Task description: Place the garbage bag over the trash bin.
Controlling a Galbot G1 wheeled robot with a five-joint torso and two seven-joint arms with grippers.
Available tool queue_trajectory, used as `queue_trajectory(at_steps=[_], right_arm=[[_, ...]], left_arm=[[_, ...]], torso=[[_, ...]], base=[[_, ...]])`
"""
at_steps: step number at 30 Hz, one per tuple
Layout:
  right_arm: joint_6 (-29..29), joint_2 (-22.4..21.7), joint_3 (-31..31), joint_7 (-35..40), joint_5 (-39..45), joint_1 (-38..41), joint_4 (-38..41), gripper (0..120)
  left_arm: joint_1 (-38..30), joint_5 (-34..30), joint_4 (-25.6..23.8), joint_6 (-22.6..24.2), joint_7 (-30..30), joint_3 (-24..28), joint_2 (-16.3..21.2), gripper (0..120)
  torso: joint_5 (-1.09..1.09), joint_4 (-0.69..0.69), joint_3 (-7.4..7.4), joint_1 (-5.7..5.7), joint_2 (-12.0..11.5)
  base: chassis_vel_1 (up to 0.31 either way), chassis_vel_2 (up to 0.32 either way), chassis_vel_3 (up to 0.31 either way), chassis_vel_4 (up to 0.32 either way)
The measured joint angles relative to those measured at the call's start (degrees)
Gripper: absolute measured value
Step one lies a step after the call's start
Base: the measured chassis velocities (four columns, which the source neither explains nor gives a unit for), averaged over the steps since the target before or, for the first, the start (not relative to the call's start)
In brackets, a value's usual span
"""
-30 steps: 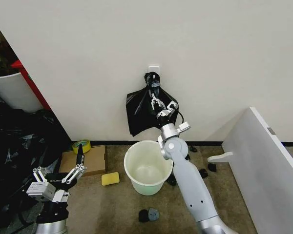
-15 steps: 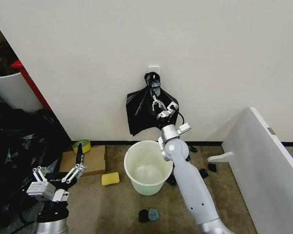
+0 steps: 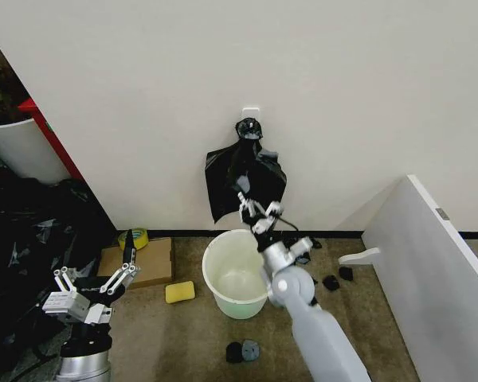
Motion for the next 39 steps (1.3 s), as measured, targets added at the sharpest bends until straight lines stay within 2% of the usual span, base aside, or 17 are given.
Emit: queue_trajectory(at_steps=[6, 14, 21, 29, 39], right_arm=[[3.25, -4.63, -1.54, -5.14, -6.63, -5.89, 1.95, 0], [6.44, -6.68, -0.12, -11.86, -11.22, -8.5, 0.66, 0], [12.32, -7.44, 5.52, -24.93, -19.65, -7.81, -4.95, 0], [15.84, -7.99, 8.83, -33.95, -23.0, -5.49, -10.02, 0], [15.76, -9.68, 8.84, -40.71, -21.53, -4.42, -13.97, 0]], left_arm=[[-0.67, -1.42, -0.18, 0.65, 0.01, -0.23, 1.01, 100], [-0.96, -2.16, -0.53, 0.76, 0.01, -0.33, 1.39, 100], [-0.95, -2.65, -1.04, 0.76, 0.02, -0.46, 1.71, 100], [-0.8, -3.13, -1.37, 0.76, 0.02, -0.55, 1.95, 100], [-1.58, -3.71, -1.42, 1.38, 0.02, -0.44, 2.0, 100]], torso=[[0.0, 0.0, 0.0, 0.0, 0.0], [0.0, 0.0, 0.0, 0.0, 0.0], [-0.01, 0.0, 0.01, 0.0, 0.0], [0.0, 0.01, 0.01, 0.01, 0.0], [-0.01, 0.0, 0.01, 0.01, 0.0]], base=[[0.0, 0.0, 0.0, 0.0], [0.0, 0.0, 0.0, 0.0], [0.0, 0.0, 0.0, 0.0], [0.0, 0.0, 0.0, 0.0], [0.0, 0.0, 0.0, 0.0]])
